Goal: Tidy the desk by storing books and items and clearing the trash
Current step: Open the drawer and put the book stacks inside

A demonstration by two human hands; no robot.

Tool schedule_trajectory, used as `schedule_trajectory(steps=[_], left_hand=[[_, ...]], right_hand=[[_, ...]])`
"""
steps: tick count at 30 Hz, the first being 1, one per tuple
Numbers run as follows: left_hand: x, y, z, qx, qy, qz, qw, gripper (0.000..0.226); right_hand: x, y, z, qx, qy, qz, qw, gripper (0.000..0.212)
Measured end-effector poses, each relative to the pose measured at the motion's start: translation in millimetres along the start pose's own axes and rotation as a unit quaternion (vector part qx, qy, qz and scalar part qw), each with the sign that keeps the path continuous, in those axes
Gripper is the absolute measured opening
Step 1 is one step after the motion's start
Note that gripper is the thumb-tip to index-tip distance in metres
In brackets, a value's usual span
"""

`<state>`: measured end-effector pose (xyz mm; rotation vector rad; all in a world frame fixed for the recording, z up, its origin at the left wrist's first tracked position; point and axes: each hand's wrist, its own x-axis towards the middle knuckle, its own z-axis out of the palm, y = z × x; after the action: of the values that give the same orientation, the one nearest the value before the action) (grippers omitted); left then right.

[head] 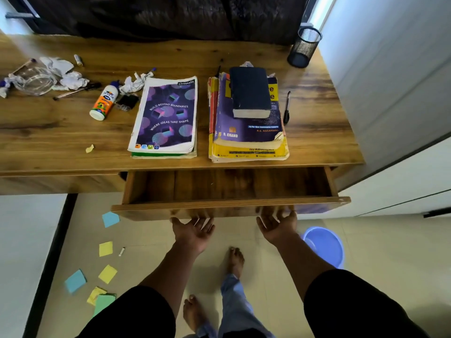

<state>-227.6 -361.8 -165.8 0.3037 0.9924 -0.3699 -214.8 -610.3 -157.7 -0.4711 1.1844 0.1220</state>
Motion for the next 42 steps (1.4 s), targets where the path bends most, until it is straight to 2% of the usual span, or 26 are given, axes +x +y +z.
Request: schedule_trajectory(steps=[8, 10, 12, 14, 16, 18, 20, 22, 24, 26, 27, 29, 30, 31, 33, 37, 42], left_hand=[[-40, -17, -36, 0.077, 0.034, -0.024, 0.996, 0.088], [-51, -21, -44, 0.142, 0.04, -0.032, 0.988, 0.079], [-64, -27, -50, 0.277, 0.044, -0.038, 0.959, 0.063], [-80, -33, -51, 0.453, 0.025, -0.03, 0.89, 0.045], [-102, -38, -42, 0.595, -0.035, -0.008, 0.803, 0.035], [-123, -38, -24, 0.708, -0.117, 0.069, 0.693, 0.025], [-142, -34, -5, 0.777, -0.178, 0.191, 0.573, 0.016], [-151, -25, 13, 0.808, -0.178, 0.315, 0.466, 0.014], [-148, -13, 22, 0.817, -0.143, 0.407, 0.383, 0.016], [-136, 1, 22, 0.838, -0.109, 0.419, 0.332, 0.021], [-128, 7, 20, 0.856, -0.092, 0.399, 0.315, 0.028], [-116, 17, 13, 0.891, -0.061, 0.332, 0.303, 0.044], [-114, 19, 11, 0.899, -0.052, 0.303, 0.312, 0.049], [-113, 20, 9, 0.9, -0.049, 0.283, 0.326, 0.052], [-116, 19, 8, 0.898, -0.051, 0.268, 0.345, 0.052], [-125, 15, 8, 0.902, -0.025, 0.26, 0.342, 0.053], [-128, 15, 5, 0.913, -0.01, 0.238, 0.332, 0.054]], right_hand=[[-27, 21, -48, 0.011, -0.011, -0.01, 1.0, 0.04], [-31, 25, -60, 0.011, -0.013, -0.014, 1.0, 0.039], [-39, 29, -69, 0.0, -0.005, -0.014, 1.0, 0.04], [-48, 30, -74, -0.013, 0.018, -0.037, 0.999, 0.05], [-65, 30, -75, -0.024, 0.061, -0.089, 0.994, 0.063], [-78, 27, -76, -0.058, 0.098, -0.157, 0.981, 0.062], [-94, 23, -79, -0.168, 0.134, -0.236, 0.948, 0.062], [-113, 21, -79, -0.314, 0.19, -0.324, 0.872, 0.063], [-136, 24, -71, -0.362, 0.227, -0.414, 0.804, 0.058], [-154, 29, -57, -0.388, 0.237, -0.516, 0.726, 0.055], [-156, 32, -51, -0.435, 0.219, -0.56, 0.671, 0.056], [-153, 33, -42, -0.588, 0.132, -0.575, 0.553, 0.06], [-146, 32, -38, -0.659, 0.08, -0.55, 0.506, 0.054], [-141, 30, -35, -0.712, 0.032, -0.525, 0.465, 0.045], [-129, 27, -30, -0.775, -0.033, -0.48, 0.411, 0.033], [-133, 29, -22, -0.853, -0.053, -0.375, 0.359, 0.05], [-144, 27, -18, -0.867, -0.061, -0.341, 0.357, 0.059]])
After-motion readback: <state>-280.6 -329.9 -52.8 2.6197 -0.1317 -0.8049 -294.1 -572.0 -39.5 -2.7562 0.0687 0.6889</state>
